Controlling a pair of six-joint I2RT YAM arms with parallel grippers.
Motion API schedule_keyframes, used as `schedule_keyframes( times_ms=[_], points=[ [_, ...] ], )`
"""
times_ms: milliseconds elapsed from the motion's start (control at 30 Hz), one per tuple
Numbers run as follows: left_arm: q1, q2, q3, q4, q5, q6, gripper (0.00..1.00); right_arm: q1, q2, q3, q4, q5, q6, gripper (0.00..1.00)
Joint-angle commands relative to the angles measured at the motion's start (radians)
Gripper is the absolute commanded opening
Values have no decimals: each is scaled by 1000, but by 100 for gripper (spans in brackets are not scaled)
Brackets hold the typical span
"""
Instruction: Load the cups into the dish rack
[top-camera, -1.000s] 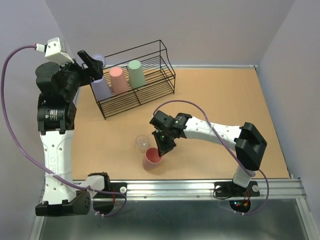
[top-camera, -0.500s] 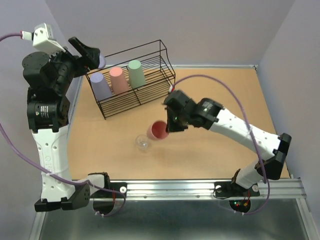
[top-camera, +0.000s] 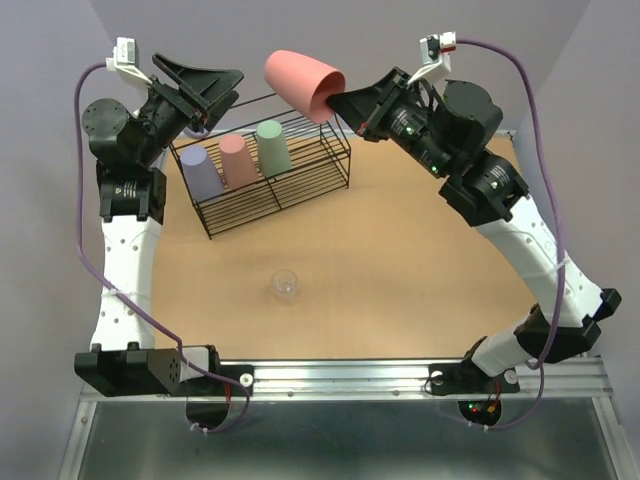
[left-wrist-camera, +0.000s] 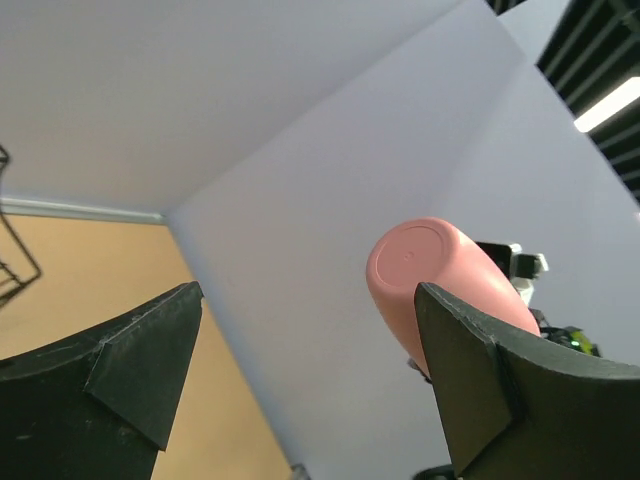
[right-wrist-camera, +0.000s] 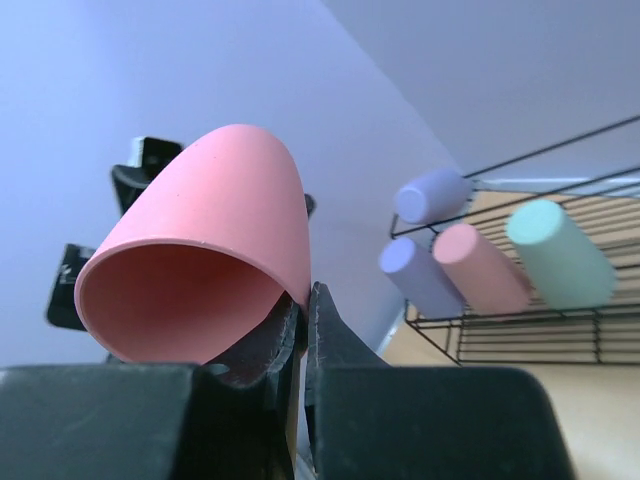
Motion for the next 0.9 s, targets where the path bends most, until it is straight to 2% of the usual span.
schedule_keyframes(
  times_ms=[0, 100, 233, 467, 667, 733, 800, 833, 867],
  points=[
    [-8, -10, -21, 399, 139, -302, 99, -2, 61, 65, 220, -141, -5, 0],
    [-15, -5, -75, 571, 139, -422, 99, -9, 109, 91, 240, -195, 7, 0],
    [-22, 7, -78, 650, 140, -454, 99, -6, 143, 84, 283, -232, 41, 0],
    [-53, 33, -85, 694, 145, -460, 99, -13, 216, 142, 336, -298, 84, 0],
    [-53, 41, -99, 645, 67, -394, 97, -14, 233, 111, 366, -348, 110, 0],
    [-54, 41, -96, 644, 30, -382, 90, -14, 222, 75, 399, -348, 114, 0],
    [-54, 47, -89, 644, 13, -360, 77, -16, 219, 59, 407, -350, 114, 0],
    [-53, 49, -78, 638, -2, -348, 62, -14, 219, 53, 413, -353, 114, 0],
    [-53, 55, -70, 630, -10, -336, 52, -14, 216, 44, 415, -355, 114, 0]
  ],
)
